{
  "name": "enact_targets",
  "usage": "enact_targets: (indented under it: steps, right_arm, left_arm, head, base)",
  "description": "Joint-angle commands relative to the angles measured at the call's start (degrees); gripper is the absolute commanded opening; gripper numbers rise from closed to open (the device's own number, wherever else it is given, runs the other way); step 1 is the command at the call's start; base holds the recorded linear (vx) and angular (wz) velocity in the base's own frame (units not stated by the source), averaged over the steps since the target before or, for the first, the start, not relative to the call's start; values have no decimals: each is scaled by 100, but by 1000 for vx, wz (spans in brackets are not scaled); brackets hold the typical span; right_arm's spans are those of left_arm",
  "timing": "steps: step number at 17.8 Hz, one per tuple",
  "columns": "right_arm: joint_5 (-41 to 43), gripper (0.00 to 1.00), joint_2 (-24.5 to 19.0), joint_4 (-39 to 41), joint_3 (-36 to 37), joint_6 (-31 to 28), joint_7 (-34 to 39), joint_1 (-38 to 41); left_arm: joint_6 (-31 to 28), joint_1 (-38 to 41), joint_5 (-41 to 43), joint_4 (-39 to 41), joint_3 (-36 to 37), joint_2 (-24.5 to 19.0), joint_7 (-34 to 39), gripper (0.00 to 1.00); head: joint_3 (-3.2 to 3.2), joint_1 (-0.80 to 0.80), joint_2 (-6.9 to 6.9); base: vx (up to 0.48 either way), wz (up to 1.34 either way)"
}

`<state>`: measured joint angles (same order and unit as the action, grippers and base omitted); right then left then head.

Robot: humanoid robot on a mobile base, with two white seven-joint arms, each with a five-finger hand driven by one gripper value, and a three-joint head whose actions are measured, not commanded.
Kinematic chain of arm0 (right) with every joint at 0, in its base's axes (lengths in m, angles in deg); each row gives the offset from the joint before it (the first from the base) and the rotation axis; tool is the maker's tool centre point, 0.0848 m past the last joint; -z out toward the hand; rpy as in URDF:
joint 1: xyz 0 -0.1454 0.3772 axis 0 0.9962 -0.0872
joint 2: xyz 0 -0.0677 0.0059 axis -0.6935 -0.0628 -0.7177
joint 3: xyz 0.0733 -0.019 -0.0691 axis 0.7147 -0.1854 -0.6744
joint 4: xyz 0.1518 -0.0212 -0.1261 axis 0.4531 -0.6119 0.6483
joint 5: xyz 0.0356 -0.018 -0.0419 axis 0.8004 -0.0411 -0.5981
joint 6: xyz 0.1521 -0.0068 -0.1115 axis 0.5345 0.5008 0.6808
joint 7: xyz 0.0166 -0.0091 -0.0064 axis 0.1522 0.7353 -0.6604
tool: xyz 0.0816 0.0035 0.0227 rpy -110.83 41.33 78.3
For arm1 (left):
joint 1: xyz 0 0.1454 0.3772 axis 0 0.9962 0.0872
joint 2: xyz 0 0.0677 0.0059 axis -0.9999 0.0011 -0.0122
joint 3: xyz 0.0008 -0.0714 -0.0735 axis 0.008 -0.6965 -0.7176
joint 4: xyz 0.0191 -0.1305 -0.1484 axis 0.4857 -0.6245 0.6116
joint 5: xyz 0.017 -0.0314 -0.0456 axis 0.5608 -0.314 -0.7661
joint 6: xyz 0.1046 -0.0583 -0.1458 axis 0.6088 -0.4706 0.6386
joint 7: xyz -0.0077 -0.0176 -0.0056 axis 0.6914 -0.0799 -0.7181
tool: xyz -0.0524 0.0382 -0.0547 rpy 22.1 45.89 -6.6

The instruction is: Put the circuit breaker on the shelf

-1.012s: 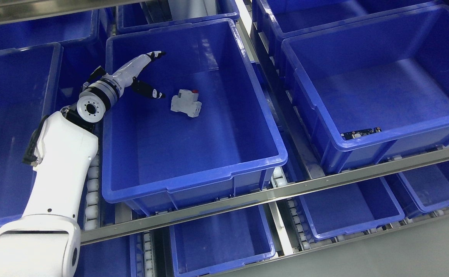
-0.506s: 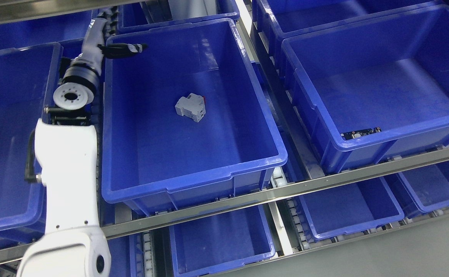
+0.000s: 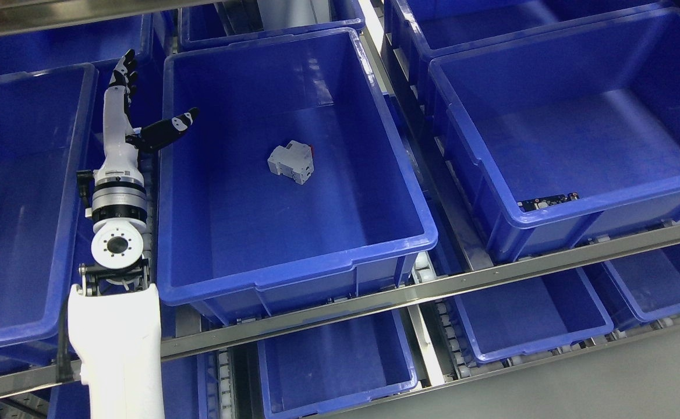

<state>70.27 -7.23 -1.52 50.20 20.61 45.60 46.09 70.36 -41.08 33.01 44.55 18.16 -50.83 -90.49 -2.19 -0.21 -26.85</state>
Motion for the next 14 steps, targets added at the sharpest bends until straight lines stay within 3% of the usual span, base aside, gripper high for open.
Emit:
enact_targets:
  steps: [1, 3, 6, 14]
  right_arm:
    - [-6, 100, 100, 0, 0, 578, 1, 88]
    - [3, 100, 100, 0, 0, 578, 1, 88]
    - [3, 100, 100, 0, 0, 578, 1, 88]
    - [3, 100, 100, 0, 0, 578, 1, 88]
  left_arm:
    - [748, 520, -129, 1415, 509, 68, -30, 100]
    - [1030, 959, -129, 1424, 598, 68, -30, 100]
    - [1909, 1627, -129, 1424, 528, 68, -30, 100]
    - [1937, 1620, -217, 1424, 283, 68, 6, 100]
  head:
    - [0, 0, 0]
    - [0, 0, 0]
    - [0, 0, -2]
    - [0, 0, -2]
  base:
    - [0, 0]
    - [0, 0]
    - [0, 0]
    - [-3, 26]
